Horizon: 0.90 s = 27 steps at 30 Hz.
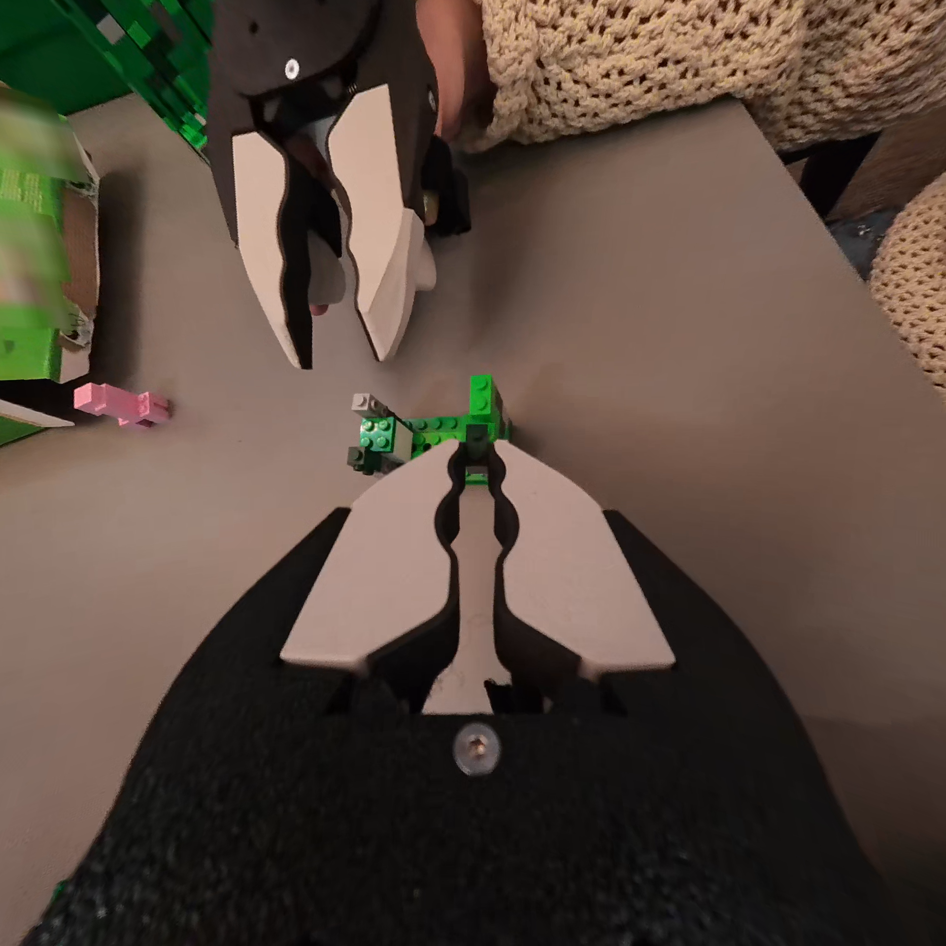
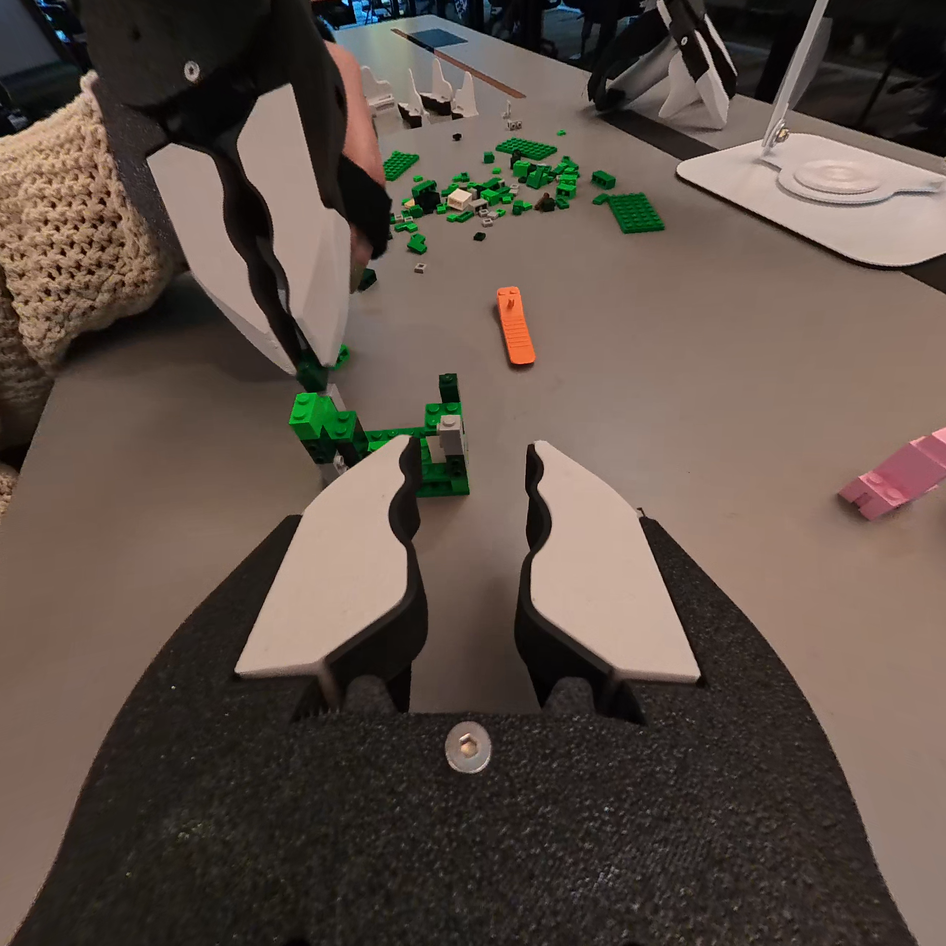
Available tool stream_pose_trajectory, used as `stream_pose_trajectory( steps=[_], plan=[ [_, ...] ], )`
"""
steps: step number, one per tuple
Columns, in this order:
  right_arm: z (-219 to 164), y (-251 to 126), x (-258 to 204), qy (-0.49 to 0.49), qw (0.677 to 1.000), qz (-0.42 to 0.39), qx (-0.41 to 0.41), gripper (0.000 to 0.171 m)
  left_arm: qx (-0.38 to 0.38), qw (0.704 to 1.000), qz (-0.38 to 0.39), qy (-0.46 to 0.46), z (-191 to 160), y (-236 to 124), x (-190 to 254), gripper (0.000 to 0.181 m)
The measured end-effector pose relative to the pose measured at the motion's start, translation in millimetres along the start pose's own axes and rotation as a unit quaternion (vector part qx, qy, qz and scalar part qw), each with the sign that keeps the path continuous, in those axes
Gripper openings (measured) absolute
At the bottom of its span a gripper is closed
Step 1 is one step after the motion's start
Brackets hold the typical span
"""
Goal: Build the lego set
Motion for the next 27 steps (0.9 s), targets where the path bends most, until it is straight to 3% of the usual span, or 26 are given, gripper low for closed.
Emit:
stream_pose_trajectory(
  steps=[1,15,27],
  plan=[
    [-0.6,0.4,-0.3,-0.002,1.0,0.0,-0.003,0.038,0.0,1.0,-0.004,-0.002,-0.3,0.3,0.3,0.007],
    [-1.5,-0.6,-3.0,-0.002,1.0,0.008,-0.003,0.038,-0.001,1.0,-0.016,0.001,4.2,6.6,-0.4,0.007],
    [6.2,8.2,-56.8,-0.097,0.992,0.079,-0.001,0.037,-0.01,1.0,0.001,0.006,4.7,6.7,-5.4,0.007]
  ],
)
Point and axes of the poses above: each gripper's, where its closed fingertips meet, y out along the fingers, z out of its top, x = y × z across the jaws, the point moved 1 cm from there along -y, back along the fingers, and after that the axes turned 1 degree about -x, right-handed, at the moved point
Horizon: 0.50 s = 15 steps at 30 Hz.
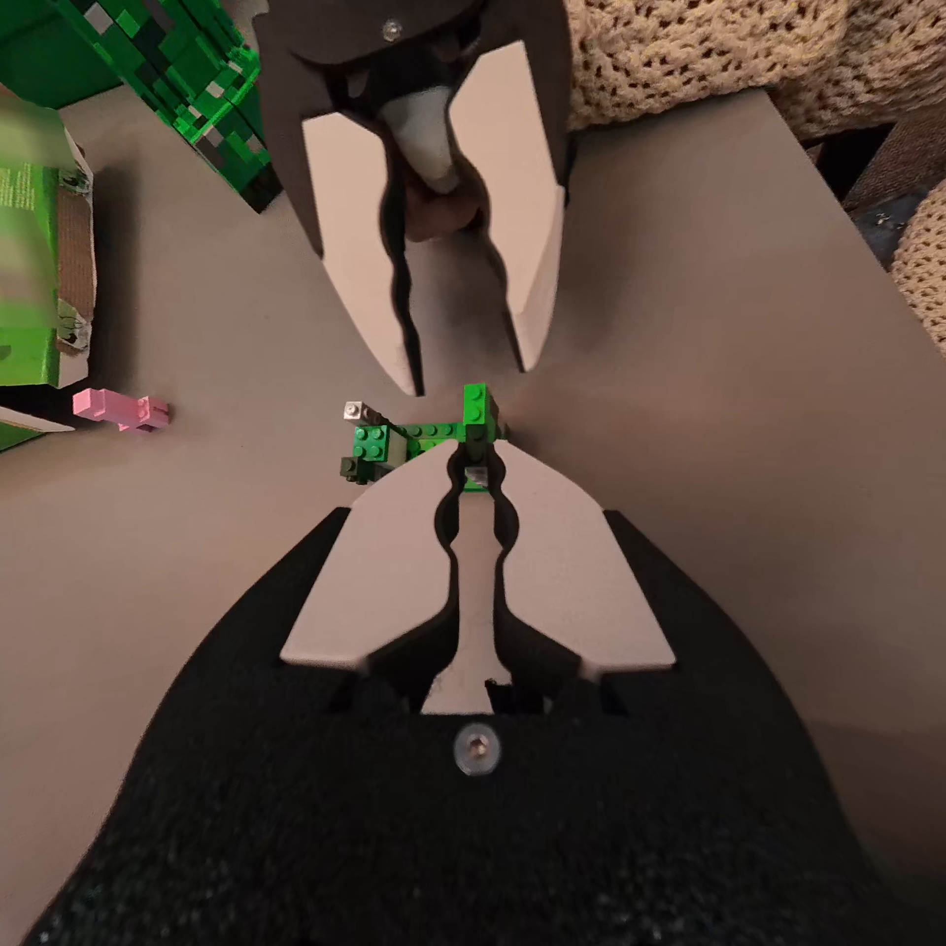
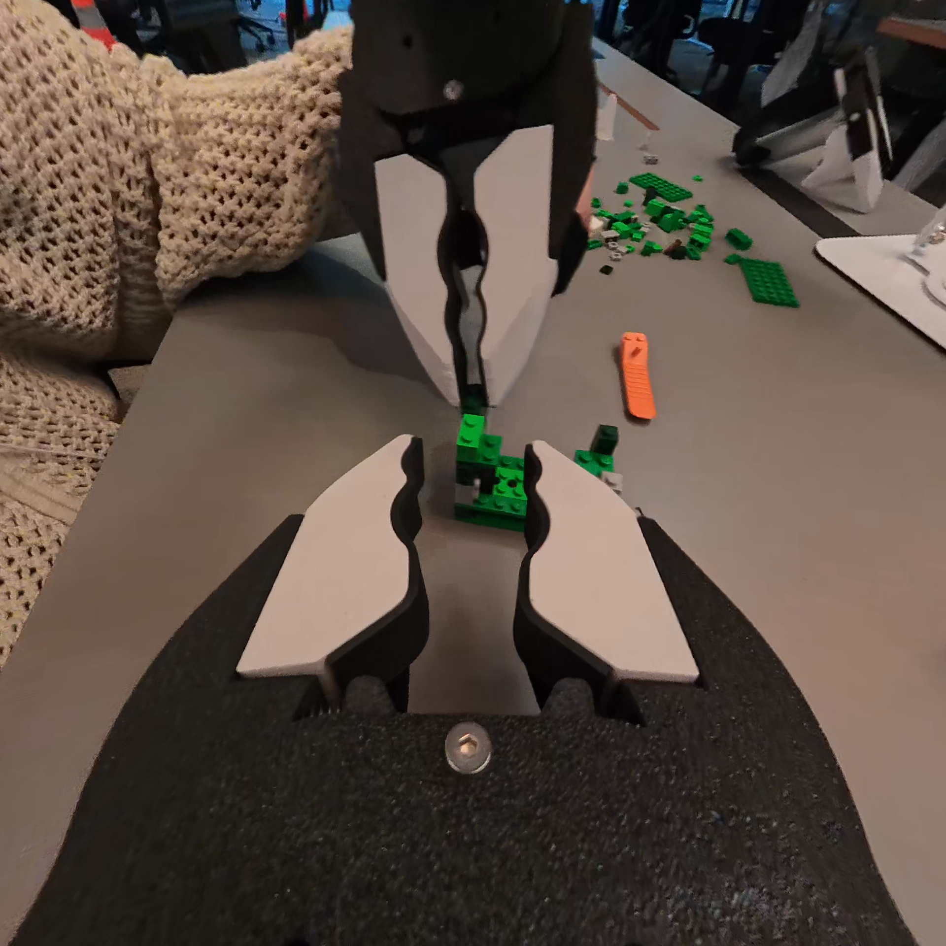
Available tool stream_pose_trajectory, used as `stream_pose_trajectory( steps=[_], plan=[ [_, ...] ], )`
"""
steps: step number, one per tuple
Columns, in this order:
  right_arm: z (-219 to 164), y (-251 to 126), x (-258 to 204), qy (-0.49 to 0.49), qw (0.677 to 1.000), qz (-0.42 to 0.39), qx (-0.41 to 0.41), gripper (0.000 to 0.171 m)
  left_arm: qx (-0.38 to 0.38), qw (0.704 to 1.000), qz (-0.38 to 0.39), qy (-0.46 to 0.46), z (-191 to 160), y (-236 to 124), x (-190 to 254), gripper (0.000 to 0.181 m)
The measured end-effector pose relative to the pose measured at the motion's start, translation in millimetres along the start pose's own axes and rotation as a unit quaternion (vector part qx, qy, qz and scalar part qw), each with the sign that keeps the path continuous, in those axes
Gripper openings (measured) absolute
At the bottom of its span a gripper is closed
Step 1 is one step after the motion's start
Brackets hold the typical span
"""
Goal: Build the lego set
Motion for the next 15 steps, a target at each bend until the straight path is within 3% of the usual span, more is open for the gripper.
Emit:
stream_pose_trajectory(
  steps=[15],
  plan=[
    [-5.9,4.0,-2.4,0.003,1.0,0.006,-0.013,0.037,0.007,1.0,0.015,-0.011,1.7,-2.3,-6.8,0.01]
  ],
)
Point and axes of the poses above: each gripper's, where its closed fingertips meet, y out along the fingers, z out of its top, x = y × z across the jaws, the point moved 1 cm from there along -y, back along the fingers, and after that the axes turned 1 degree about -x, right-handed, at the moved point
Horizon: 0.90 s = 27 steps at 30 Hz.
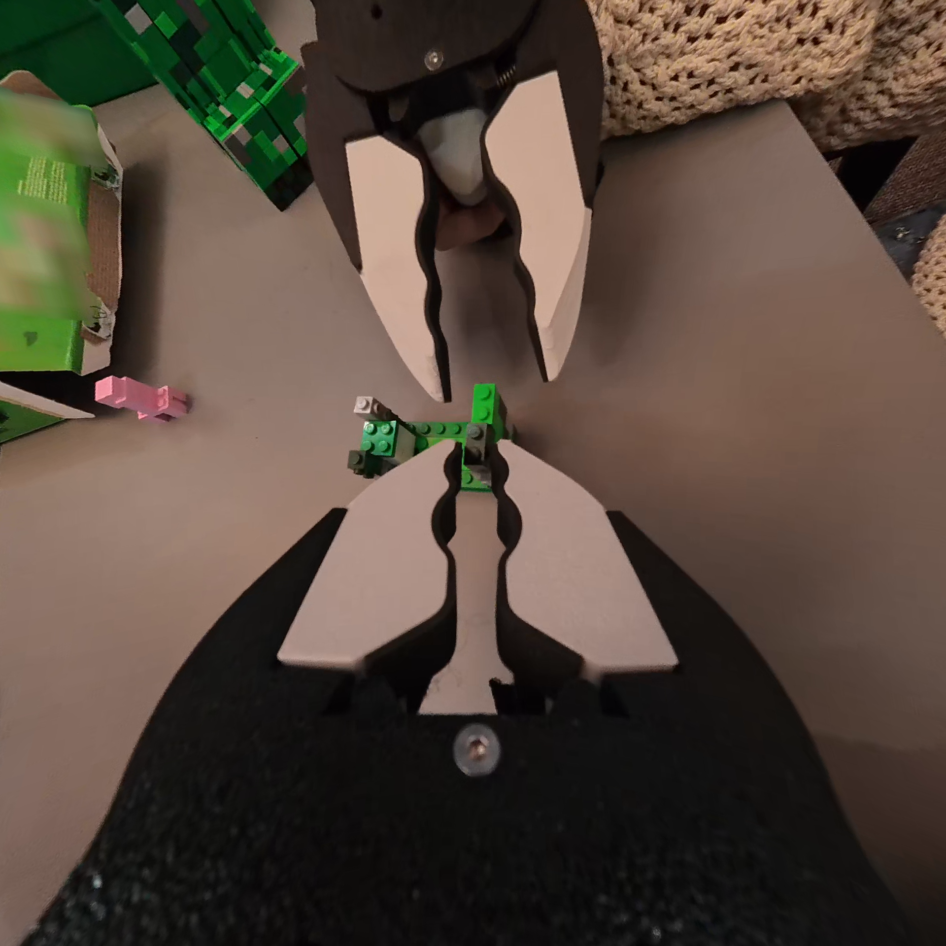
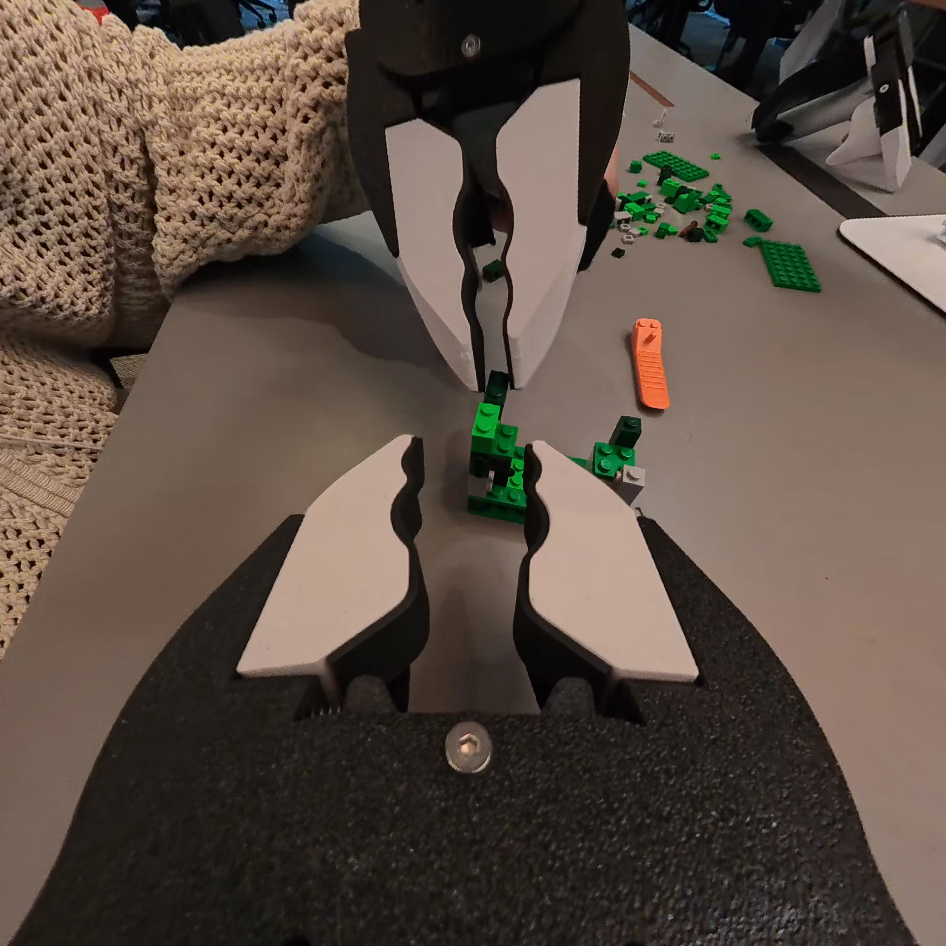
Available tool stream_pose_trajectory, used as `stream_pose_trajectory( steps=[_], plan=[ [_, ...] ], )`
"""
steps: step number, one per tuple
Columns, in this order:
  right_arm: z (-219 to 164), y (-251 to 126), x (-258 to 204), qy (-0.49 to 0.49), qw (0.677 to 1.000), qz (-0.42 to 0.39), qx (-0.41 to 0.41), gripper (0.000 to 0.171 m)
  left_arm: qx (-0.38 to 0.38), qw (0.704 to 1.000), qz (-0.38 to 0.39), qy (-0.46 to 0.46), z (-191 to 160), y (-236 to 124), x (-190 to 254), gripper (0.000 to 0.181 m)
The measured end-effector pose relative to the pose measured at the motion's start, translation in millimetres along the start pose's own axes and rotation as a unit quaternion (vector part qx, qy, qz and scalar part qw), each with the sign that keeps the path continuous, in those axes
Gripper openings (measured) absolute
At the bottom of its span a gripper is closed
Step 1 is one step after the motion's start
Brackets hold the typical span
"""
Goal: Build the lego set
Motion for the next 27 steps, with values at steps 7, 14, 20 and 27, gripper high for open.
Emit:
stream_pose_trajectory(
  steps=[7,14,20,27],
  plan=[
    [-1.6,0.7,0.3,0.001,1.0,0.0,-0.003,0.037,-0.001,1.0,-0.005,-0.002,-0.4,-0.2,0.9,0.012],
    [-1.1,-0.2,0.8,0.001,1.0,-0.001,-0.001,0.037,0.002,1.0,-0.002,-0.008,-0.5,-4.7,-1.5,0.013],
    [-0.1,-3.8,4.1,0.001,1.0,-0.009,0.003,0.037,0.006,1.0,0.006,-0.024,-4.6,-20.6,-7.0,0.014],
    [0.5,-14.4,14.4,-0.008,0.999,-0.04,0.004,0.037,0.003,0.998,0.008,-0.062,-16.2,-36.2,-13.1,0.013]
  ],
)
Point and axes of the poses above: each gripper's, where its closed fingertips meet, y out along the fingers, z out of its top, x = y × z across the jaws, the point moved 1 cm from there along -y, back along the fingers, and after that the axes turned 1 degree about -x, right-handed, at the moved point
